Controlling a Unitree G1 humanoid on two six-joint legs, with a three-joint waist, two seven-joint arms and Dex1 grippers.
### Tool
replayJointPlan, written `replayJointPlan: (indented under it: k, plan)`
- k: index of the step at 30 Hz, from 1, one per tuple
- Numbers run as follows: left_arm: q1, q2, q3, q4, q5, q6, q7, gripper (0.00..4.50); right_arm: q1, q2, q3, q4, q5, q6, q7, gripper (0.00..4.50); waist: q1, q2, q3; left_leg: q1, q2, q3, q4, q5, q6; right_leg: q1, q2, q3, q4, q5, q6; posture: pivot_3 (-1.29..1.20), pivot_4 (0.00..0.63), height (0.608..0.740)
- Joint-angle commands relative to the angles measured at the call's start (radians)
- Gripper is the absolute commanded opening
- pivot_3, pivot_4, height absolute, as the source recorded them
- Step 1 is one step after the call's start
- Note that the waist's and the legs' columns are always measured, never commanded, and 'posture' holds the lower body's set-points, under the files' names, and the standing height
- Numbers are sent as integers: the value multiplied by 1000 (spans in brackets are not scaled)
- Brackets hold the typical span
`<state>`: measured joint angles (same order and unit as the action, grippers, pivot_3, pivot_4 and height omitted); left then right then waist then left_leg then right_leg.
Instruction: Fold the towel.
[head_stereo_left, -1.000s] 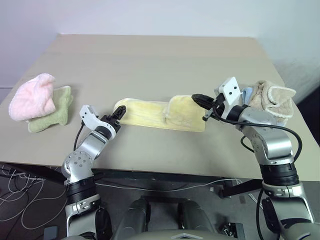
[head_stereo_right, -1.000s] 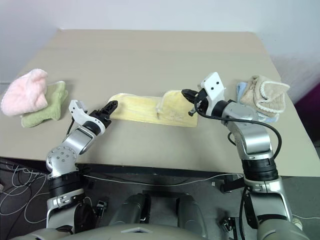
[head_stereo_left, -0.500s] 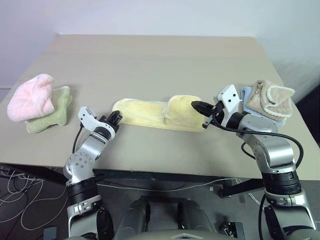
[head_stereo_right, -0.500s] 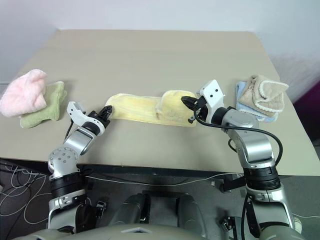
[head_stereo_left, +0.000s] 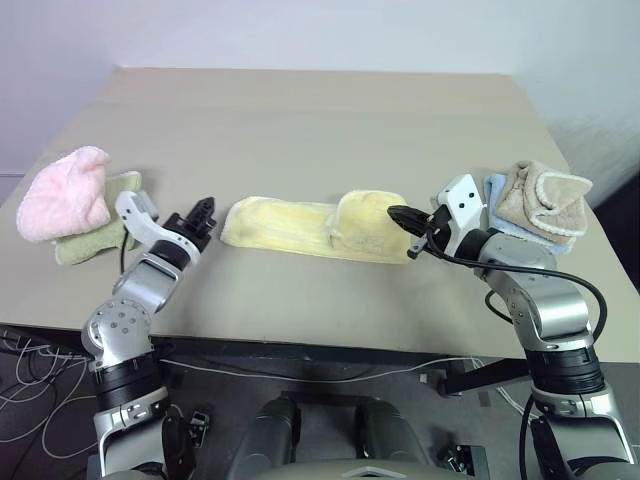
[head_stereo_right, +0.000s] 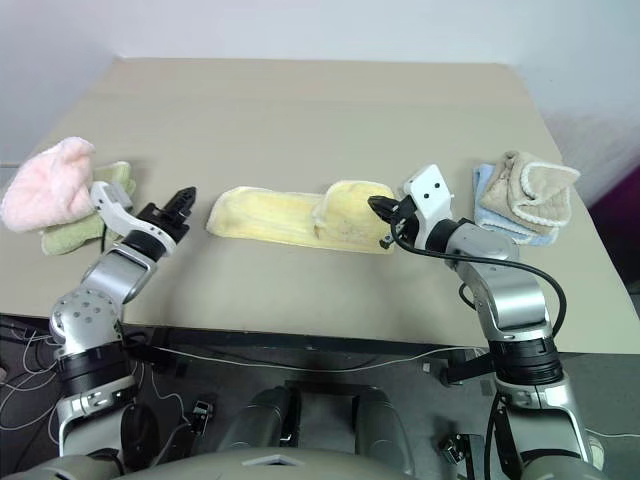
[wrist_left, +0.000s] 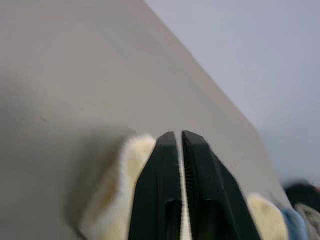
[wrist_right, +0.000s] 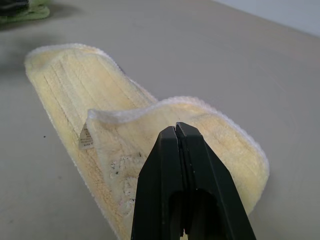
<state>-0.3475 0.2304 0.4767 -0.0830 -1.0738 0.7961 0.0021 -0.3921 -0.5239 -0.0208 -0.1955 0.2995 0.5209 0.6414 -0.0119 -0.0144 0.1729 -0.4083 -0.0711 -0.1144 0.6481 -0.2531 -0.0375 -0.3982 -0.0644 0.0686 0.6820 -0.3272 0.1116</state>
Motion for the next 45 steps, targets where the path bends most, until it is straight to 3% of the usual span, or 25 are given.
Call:
replayJointPlan:
  k: [1, 10, 17, 29, 33, 43, 45]
  plan:
    - [22, -12, 34, -67, -140, 95, 157, 1546, 13, -8, -34, -35, 6, -10, -14, 0, -1, 0, 0, 0, 0, 0, 0, 0, 0, 0, 0, 0, 0, 0, 0, 0, 150, 740]
    - [48, -41, -4, -162, -252, 165, 540, 4475, -22, -28, -18, 25, 9, -21, 30, 0, 1, 0, 0, 0, 0, 0, 0, 0, 0, 0, 0, 0, 0, 0, 0, 0, 150, 740]
    - [33, -98, -35, -136, -240, 104, 611, 4475, -27, -64, -1, -44, 100, 8, 174, 0, 3, 0, 0, 0, 0, 0, 0, 0, 0, 1, 0, 0, 0, 0, 0, 0, 150, 740]
    - [-140, -128, -35, 100, -254, 61, 559, 4475, -16, -55, 2, -57, 81, 12, 140, 0, 46, 0, 0, 1, -2, -1, 2, 0, 0, 4, 0, -1, -2, 1, 2, 0, 150, 740]
    - [-143, -125, -40, 115, -248, 72, 559, 3560, -7, -57, -5, -64, 81, 10, 123, 0, 51, 0, 0, 1, -2, -1, 1, 0, 0, 3, 0, -1, -3, 1, 2, 0, 150, 740]
    - [-143, -120, -38, 109, -235, 65, 546, 127, 6, -52, 1, -77, 81, 3, 100, 0, 45, -1, 0, 0, -1, -1, 0, 0, 0, 2, 0, -1, -3, 1, 2, 0, 150, 740]
    - [-142, -121, -34, 104, -235, 60, 542, 21, 8, -48, 5, -78, 81, 2, 98, 0, 46, -1, 0, 0, -1, -1, 0, 0, 0, 2, 0, -1, -3, 1, 2, 0, 150, 740]
